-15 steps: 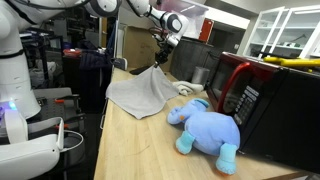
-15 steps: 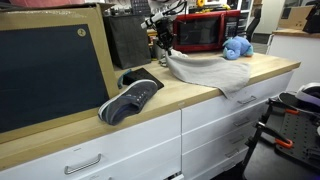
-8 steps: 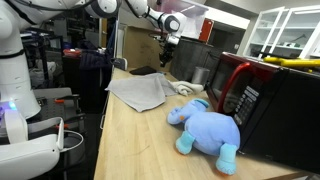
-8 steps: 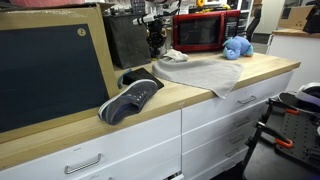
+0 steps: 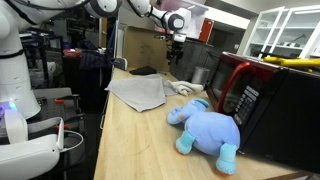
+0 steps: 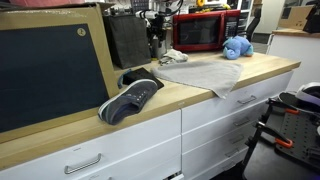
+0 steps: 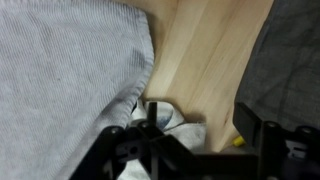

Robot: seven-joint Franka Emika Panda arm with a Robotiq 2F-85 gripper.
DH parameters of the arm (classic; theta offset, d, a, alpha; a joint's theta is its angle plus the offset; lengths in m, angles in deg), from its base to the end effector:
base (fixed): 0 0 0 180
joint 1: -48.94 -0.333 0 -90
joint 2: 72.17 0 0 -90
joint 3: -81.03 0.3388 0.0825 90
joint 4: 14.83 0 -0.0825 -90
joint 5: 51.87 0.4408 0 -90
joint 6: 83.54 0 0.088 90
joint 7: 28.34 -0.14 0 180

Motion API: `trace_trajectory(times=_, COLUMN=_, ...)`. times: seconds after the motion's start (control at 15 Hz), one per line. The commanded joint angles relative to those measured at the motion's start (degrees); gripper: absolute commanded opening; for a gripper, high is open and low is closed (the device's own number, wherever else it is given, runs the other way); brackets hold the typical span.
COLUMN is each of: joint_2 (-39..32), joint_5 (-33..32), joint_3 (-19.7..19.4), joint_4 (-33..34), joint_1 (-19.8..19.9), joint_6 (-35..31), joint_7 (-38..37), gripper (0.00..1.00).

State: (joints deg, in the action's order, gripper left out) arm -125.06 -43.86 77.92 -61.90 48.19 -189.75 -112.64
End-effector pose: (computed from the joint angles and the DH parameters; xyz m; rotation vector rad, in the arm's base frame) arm 0.8714 -0.0012 0.3480 -2.1733 2.0662 -0.0311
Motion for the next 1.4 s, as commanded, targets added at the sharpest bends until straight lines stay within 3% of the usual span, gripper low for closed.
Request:
trace_trajectory(times=0.0, joint_2=0.45, joint_5=-0.93, joint_3=-1.28, joint_4=-0.20, joint_1=2.16, joint_6=-0.76, joint_7=1.89, gripper=1.00)
trace_trajectory(times=0.13, joint_2=-0.02, joint_5=-2.28, joint_3=-2.50, joint_4=-0.44, joint_1=3.23, joint_6=-0.26, joint_7=3.06, gripper=1.00)
trace_trajectory(times=0.2, joint_2=-0.11, joint_5=-2.69, joint_3=-2.88, joint_4=-0.95, joint_1=3.73, joint_6=-0.81, joint_7=3.74, gripper=0.75)
trace_trajectory(times=0.33, joint_2=-0.66, joint_5=-3.51, joint_3=-3.45, joint_4=-2.03, joint_1=4.17, joint_6=-2.22, joint_7=4.07, gripper=0.72)
trace_trajectory(times=0.93, joint_2=-4.04, joint_5=-7.25, joint_3=-3.99, joint_4=-8.04, joint_1=2.09, joint_6=-13.58, joint_7=2.56, gripper=0.02)
trace_trajectory(times=1.33, joint_2=-6.26, joint_5=-11.62, joint_3=-7.52, joint_4=-10.53, joint_1=0.18, joint_6=-23.68, joint_7=3.39, gripper=0.00)
